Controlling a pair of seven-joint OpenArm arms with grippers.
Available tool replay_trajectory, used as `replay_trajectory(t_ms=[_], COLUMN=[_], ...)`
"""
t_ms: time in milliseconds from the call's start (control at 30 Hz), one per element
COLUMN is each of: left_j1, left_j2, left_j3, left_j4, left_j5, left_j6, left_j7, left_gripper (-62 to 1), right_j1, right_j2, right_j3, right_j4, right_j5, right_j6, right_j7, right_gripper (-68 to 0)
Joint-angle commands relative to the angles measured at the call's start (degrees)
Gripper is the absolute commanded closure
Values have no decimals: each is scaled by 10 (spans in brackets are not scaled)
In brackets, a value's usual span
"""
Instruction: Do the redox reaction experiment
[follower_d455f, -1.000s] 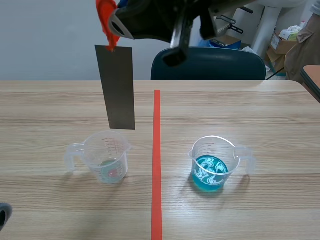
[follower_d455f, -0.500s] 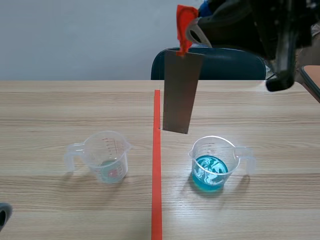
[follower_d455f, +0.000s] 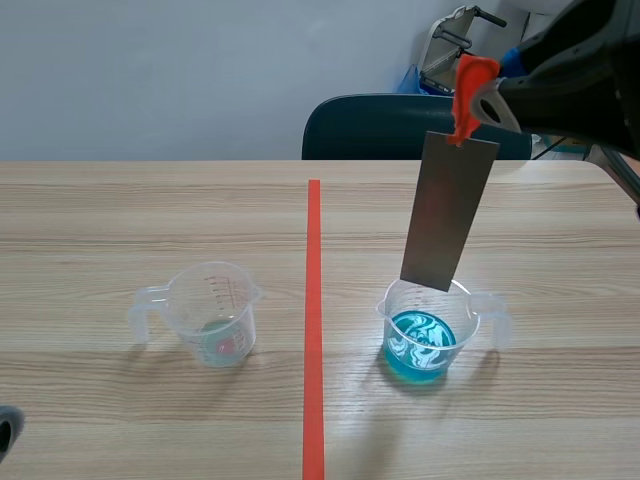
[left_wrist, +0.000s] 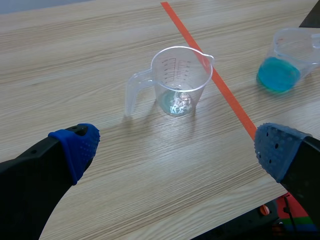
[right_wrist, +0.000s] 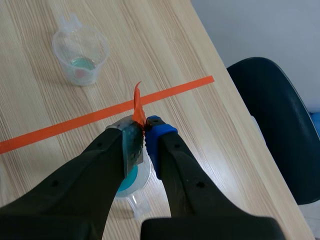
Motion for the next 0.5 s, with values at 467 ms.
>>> replay_trajectory(t_ms=[467], left_j1=[2], left_j2=[2], left_j3=[0], left_j4=[10], left_j5=[-2], left_j6=[-1], left_j7=[-8], left_gripper=[-623], right_j1=[-37], right_j2=[9], right_j3=[58], right_j4=[0], right_j5=[2], right_j6=[5], right_j7=[12], right_gripper=[-8])
